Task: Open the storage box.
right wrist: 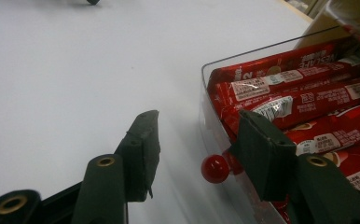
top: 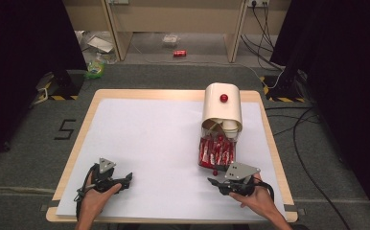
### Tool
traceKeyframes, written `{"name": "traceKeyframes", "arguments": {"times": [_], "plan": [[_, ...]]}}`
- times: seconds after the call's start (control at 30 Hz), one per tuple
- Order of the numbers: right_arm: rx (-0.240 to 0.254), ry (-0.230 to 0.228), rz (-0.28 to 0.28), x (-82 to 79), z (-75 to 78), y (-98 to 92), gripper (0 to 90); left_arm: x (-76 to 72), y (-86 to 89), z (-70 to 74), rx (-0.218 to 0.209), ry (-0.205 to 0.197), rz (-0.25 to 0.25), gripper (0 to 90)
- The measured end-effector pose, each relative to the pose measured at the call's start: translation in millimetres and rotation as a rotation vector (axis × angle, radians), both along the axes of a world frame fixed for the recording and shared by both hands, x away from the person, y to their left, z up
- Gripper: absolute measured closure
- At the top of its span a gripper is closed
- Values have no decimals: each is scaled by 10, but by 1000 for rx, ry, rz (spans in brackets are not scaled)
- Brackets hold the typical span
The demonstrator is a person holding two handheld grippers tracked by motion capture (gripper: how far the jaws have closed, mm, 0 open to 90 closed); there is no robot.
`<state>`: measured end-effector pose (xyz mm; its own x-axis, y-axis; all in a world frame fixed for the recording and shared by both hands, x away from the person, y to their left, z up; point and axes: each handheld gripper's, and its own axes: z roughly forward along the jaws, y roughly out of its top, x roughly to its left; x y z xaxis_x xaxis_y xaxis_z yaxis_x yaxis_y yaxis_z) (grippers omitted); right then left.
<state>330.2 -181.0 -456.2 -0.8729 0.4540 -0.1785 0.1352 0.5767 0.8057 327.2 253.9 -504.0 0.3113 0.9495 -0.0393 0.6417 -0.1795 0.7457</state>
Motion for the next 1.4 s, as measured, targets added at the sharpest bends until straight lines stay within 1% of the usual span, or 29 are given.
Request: {"name": "traceKeyframes", "arguments": {"times": [0.13, 0.23, 0.5, 0.97, 1.07, 1.23, 1.4], "plan": [[-11, 17, 18, -32, -14, 3, 503, 0, 0, 0, 0, 0, 0, 123], [-19, 6, 22, -71, -19, 9, 490, 0, 0, 0, 0, 0, 0, 123], [-30, 8, 35, -125, -7, 4, 486, -1, 0, 0, 0, -1, 0, 123], [-12, 38, 49, -214, 3, -23, 486, -1, -1, -1, 1, -1, 0, 123], [-12, 37, 48, -228, 3, -23, 486, -1, -1, -1, 1, -1, 0, 123], [-8, 38, 47, -226, 2, -25, 487, -1, -1, -1, 1, -1, 0, 123], [6, 50, 43, -213, 1, -32, 485, -1, -1, 0, 1, -1, 0, 123]]}}
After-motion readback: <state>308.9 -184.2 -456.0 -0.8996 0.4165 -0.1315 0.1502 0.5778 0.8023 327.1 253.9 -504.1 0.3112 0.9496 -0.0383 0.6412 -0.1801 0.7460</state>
